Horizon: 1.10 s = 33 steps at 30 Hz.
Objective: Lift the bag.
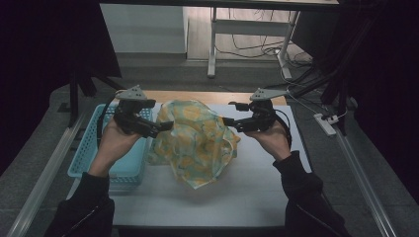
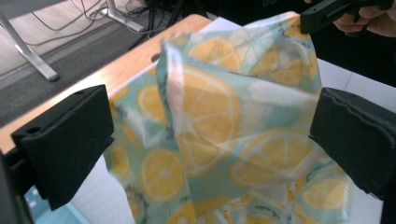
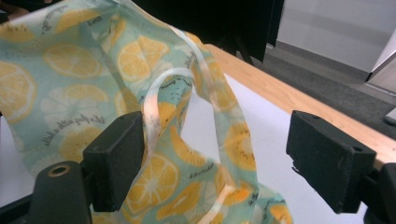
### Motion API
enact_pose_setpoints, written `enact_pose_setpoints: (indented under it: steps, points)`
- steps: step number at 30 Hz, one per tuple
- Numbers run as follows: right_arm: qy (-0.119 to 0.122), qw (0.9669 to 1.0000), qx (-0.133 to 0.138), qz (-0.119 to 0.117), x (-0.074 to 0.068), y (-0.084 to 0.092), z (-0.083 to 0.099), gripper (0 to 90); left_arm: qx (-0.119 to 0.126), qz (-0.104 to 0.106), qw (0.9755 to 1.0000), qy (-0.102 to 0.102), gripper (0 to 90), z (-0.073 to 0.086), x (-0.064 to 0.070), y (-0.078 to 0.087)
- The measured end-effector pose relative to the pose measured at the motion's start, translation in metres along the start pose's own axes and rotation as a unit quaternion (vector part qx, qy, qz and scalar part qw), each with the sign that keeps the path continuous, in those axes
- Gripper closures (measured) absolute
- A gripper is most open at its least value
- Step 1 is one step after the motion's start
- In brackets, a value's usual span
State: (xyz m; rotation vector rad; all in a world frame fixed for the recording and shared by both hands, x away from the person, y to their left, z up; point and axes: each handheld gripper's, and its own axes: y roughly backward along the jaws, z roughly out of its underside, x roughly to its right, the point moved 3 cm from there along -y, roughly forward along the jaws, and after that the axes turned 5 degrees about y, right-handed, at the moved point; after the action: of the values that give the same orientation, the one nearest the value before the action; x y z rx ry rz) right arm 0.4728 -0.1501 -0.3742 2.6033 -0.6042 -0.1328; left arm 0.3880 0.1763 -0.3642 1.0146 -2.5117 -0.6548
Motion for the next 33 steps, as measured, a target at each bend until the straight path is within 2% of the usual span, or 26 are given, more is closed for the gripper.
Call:
enact_pose_setpoints:
  steps: [4,11,22,25,29,33]
  points:
    - [-0.002,1.0000,-0.002,-0.003,-0.004,0.003,0.011,19.6,-0.014,-0.002,0.9999,0.009,0.0,0.020,-0.002,0.001]
    - [-0.010,1.0000,-0.002,0.000,-0.008,0.013,0.032,17.3,-0.019,-0.002,0.9995,0.024,0.0,0.050,-0.002,0.006]
    - [-0.025,0.9997,0.003,-0.004,-0.019,0.033,0.061,13.5,-0.023,-0.009,0.9990,0.037,0.0,0.092,0.012,0.014]
    - [-0.027,0.9996,-0.003,0.002,-0.022,0.038,0.070,11.5,-0.022,-0.010,0.9989,0.040,0.0,0.102,0.017,0.018]
    - [-0.028,0.9994,-0.017,0.013,-0.027,0.043,0.085,7.6,-0.024,-0.023,0.9986,0.041,0.0,0.117,0.023,0.022]
    - [-0.033,0.9990,-0.022,0.022,-0.033,0.048,0.100,5.4,-0.018,-0.031,0.9980,0.053,0.0,0.135,0.026,0.028]
